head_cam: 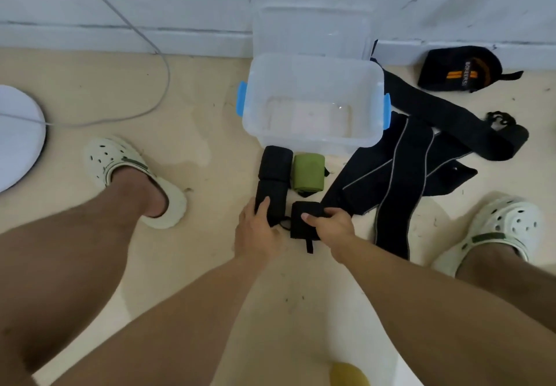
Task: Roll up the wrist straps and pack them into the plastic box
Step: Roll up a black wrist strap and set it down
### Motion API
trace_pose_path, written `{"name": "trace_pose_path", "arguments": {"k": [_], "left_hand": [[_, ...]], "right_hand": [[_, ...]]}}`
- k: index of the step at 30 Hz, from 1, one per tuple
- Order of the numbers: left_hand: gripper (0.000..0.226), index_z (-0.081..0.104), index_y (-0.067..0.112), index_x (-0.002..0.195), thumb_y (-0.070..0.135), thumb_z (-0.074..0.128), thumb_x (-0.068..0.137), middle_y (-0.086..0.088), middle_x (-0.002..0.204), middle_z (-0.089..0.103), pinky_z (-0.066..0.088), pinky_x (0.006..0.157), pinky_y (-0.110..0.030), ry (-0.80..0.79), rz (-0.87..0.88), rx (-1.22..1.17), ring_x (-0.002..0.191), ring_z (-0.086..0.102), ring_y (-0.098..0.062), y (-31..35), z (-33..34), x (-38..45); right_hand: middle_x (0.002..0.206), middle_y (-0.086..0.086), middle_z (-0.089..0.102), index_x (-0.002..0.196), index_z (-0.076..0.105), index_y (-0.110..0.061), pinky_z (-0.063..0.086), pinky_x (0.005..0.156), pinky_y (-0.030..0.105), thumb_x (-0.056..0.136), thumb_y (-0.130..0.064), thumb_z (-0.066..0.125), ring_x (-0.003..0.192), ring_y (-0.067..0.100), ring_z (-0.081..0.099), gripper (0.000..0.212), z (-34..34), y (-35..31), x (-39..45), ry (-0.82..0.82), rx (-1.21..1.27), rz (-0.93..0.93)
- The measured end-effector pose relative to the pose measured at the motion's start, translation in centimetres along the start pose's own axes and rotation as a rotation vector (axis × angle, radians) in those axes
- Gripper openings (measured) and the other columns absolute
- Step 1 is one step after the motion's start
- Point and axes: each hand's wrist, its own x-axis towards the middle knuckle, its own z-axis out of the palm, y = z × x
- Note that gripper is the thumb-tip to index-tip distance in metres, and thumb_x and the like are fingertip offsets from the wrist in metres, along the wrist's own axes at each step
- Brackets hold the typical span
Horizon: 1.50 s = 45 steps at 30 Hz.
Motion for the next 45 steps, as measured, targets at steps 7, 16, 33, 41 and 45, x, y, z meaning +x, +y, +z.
{"name": "trace_pose_path", "arguments": {"k": [7,16,33,41,45], "left_hand": [[0.074,0.026,0.023,0.164,0.01,0.058,0.099,-0.005,0.172,0.019,0.036,0.12,-0.037,0.055,0.058,-0.017,0.153,0.03,-0.025,-0.6,1.7,-0.3],[0.082,0.032,0.015,0.156,-0.003,0.07,0.085,-0.012,0.145,0.044,0.054,0.09,-0.041,0.042,0.137,0.044,0.116,0.058,-0.033,-0.2,-0.4,3.1],[0.121,-0.011,0.039,0.163,-0.001,0.073,0.086,-0.01,0.129,0.045,0.058,0.086,-0.04,-0.19,0.053,0.235,0.094,0.061,-0.027,-0.5,-4.7,7.4],[0.117,-0.006,0.035,0.165,0.006,0.075,0.086,-0.013,0.162,0.024,0.053,0.102,-0.042,-0.201,0.067,0.259,0.131,0.05,-0.031,0.2,-4.5,6.8],[0.106,0.005,0.028,0.166,0.013,0.075,0.088,-0.013,0.171,0.006,0.037,0.119,-0.041,-0.009,0.151,0.377,0.155,0.019,-0.031,1.3,-3.7,4.3]], "right_hand": [[0.139,0.007,0.064,0.144,0.053,-0.013,0.049,0.101,0.036,0.088,-0.027,0.083,0.123,0.024,0.061,0.066,2.0,0.2,0.6,0.078,0.078,-0.046],[0.144,0.011,0.049,0.163,-0.01,-0.04,0.053,0.102,0.046,0.094,-0.025,0.075,0.123,0.032,0.057,0.11,1.5,-2.4,1.3,-0.055,-0.306,-0.194],[0.142,0.013,0.052,0.163,-0.007,-0.038,0.051,0.095,0.039,0.1,-0.02,0.068,0.107,0.026,0.054,0.1,3.6,-4.9,2.6,-0.141,-0.336,-0.201],[0.149,0.01,0.052,0.165,0.007,-0.033,0.049,0.107,0.04,0.095,-0.02,0.075,0.129,0.031,0.056,0.099,2.8,-5.2,2.6,-0.13,-0.274,-0.205],[0.151,0.01,0.052,0.162,0.028,-0.024,0.048,0.105,0.038,0.092,-0.025,0.078,0.134,0.029,0.054,0.086,0.7,-5.8,2.3,-0.088,-0.257,-0.217]]}}
